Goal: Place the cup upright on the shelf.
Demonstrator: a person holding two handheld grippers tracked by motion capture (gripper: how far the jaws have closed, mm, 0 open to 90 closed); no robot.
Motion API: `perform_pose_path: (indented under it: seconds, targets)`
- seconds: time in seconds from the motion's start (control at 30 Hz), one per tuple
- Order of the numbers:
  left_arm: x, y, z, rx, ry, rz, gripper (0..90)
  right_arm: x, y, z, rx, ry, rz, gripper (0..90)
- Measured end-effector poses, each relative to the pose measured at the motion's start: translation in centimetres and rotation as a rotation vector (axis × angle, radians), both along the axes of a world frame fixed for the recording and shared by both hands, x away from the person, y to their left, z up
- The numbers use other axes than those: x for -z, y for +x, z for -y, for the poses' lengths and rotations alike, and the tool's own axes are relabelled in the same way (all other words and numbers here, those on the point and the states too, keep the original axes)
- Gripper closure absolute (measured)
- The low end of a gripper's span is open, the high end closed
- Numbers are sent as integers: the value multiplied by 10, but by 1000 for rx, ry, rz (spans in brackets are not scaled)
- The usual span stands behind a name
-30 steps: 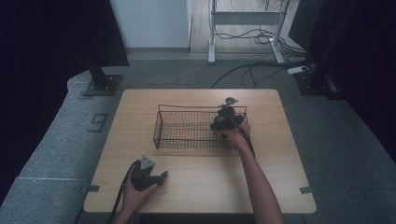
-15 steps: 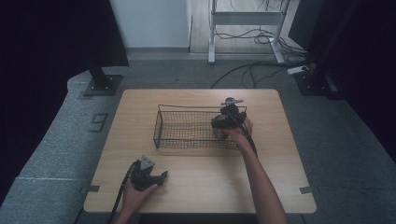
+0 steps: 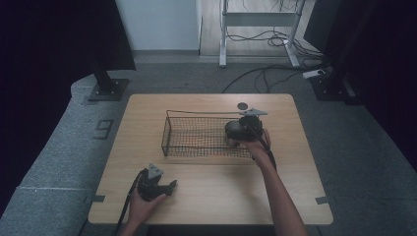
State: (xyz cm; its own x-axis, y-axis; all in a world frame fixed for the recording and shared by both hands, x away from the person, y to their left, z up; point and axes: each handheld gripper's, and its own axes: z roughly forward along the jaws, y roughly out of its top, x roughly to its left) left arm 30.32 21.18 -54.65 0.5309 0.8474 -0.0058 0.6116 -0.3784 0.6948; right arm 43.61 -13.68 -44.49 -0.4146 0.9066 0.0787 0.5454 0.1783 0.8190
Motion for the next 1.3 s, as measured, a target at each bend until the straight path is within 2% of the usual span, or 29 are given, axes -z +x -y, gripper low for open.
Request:
perform_pose_path:
  seconds: [0.3, 0.37, 0.47, 0.63, 0.8, 0.97, 1.07, 1.13, 1.3]
  targets:
    - [0, 0, 0, -1, 0, 0, 211, 7, -35, 12, -31, 42, 41, 185]
    - [0, 0, 0, -1, -2, 0, 211, 10, -44, 15, -41, 36, 60, 193]
    - [0, 0, 0, 0, 0, -1, 212, 14, -57, 19, -49, 30, 75, 203]
    - [0, 0, 0, 1, 0, -1, 211, 27, -80, 28, -47, 50, 84, 217]
    - [0, 0, 0, 0, 0, 0, 212, 40, -96, 35, -56, 66, 72, 221]
    - [0, 0, 0, 0, 0, 0, 212, 60, -109, 41, -47, 67, 40, 217]
    - [0, 0, 0, 0, 0, 0, 212, 71, -113, 46, -31, 77, 13, 220]
    - [0, 0, 0, 0, 0, 0, 212, 77, -115, 48, -30, 58, 0, 216]
    - [0, 0, 0, 0, 0, 0, 212, 91, -120, 55, -10, 50, -33, 218]
